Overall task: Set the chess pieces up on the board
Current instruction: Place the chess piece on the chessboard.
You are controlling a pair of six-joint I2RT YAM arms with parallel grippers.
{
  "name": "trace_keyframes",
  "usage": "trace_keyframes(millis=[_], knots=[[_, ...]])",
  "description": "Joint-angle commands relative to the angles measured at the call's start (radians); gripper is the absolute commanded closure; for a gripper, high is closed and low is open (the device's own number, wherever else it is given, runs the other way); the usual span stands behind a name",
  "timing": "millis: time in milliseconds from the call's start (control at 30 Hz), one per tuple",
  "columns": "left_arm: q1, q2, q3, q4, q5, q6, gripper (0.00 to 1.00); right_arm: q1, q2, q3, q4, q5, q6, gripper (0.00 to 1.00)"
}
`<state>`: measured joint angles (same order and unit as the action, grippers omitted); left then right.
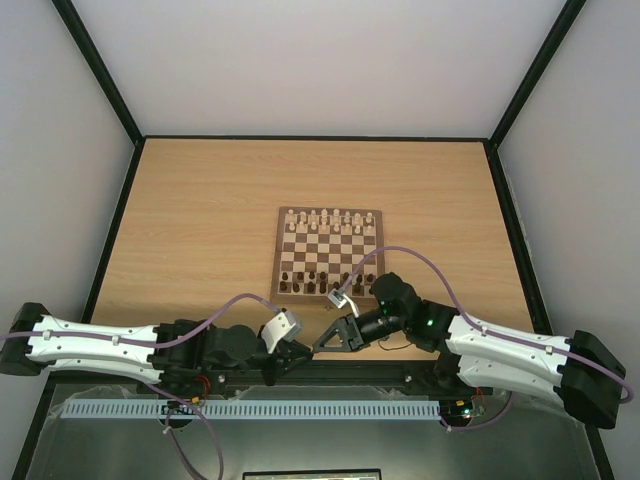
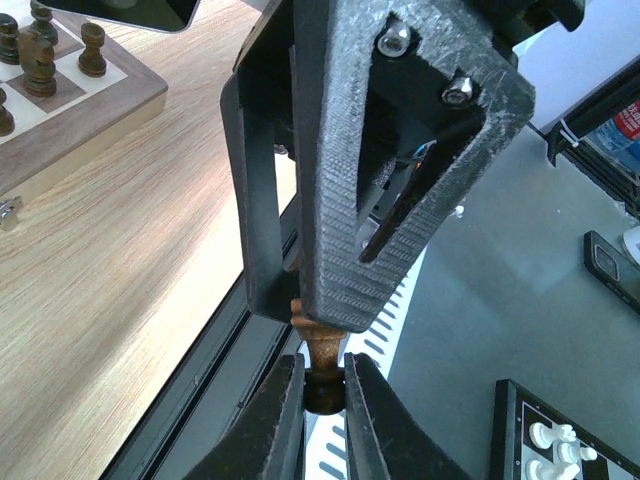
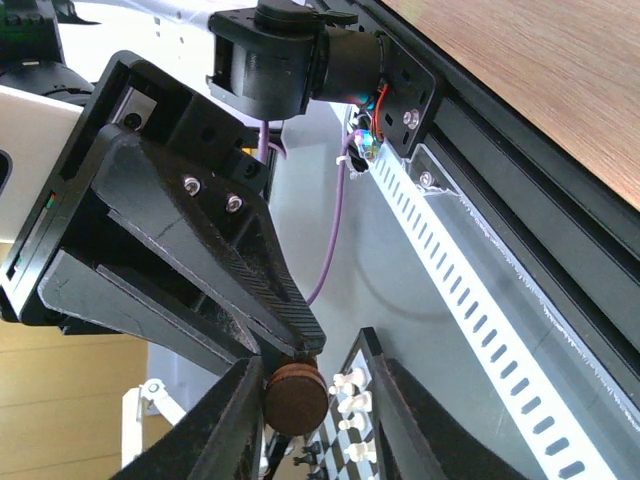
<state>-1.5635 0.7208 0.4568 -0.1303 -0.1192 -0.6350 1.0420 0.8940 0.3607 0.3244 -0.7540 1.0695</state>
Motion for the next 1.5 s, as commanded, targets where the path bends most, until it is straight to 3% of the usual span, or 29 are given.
trace_keyframes(millis=[0,467,500,533,633,967,1067,1133,1233,1367,1467], knots=[[0.008,-0.001,-0.014,0.017,0.013,0.01,0.98,0.008,0.009,0.021,0.032,-0.03,-0.007,0.73],[0.008,-0.005,-0.02,0.021,0.0,0.011,0.98,0.017,0.014,0.022,0.043,-0.027,-0.006,0.82],[0.009,-0.005,-0.02,0.02,-0.001,0.011,0.98,0.02,0.015,0.023,0.043,-0.027,-0.007,0.82],[0.01,-0.007,-0.021,0.02,-0.002,0.009,0.98,0.025,0.022,0.024,0.037,-0.025,-0.013,0.74],[0.01,-0.007,-0.024,0.02,-0.002,0.01,0.98,0.026,0.027,0.025,0.036,-0.022,-0.018,0.74],[0.013,-0.012,-0.026,0.018,-0.003,0.006,0.97,0.028,0.027,0.026,0.037,-0.018,-0.023,0.91],[0.016,-0.018,-0.022,0.015,-0.001,-0.002,0.83,0.027,0.018,0.027,0.036,-0.011,-0.021,0.93],[0.017,-0.029,-0.018,0.003,-0.007,-0.007,0.59,0.027,0.005,0.028,0.031,0.0,-0.02,0.93],[0.017,-0.083,-0.01,-0.025,-0.041,-0.022,0.43,0.028,-0.037,0.034,0.011,0.039,-0.026,0.94],[0.018,-0.188,-0.008,-0.031,-0.109,-0.055,0.35,0.027,-0.114,0.062,-0.033,0.116,-0.056,0.94],[0.026,-0.27,-0.047,0.074,-0.135,-0.103,0.32,0.028,-0.16,0.09,-0.076,0.209,-0.084,0.94]])
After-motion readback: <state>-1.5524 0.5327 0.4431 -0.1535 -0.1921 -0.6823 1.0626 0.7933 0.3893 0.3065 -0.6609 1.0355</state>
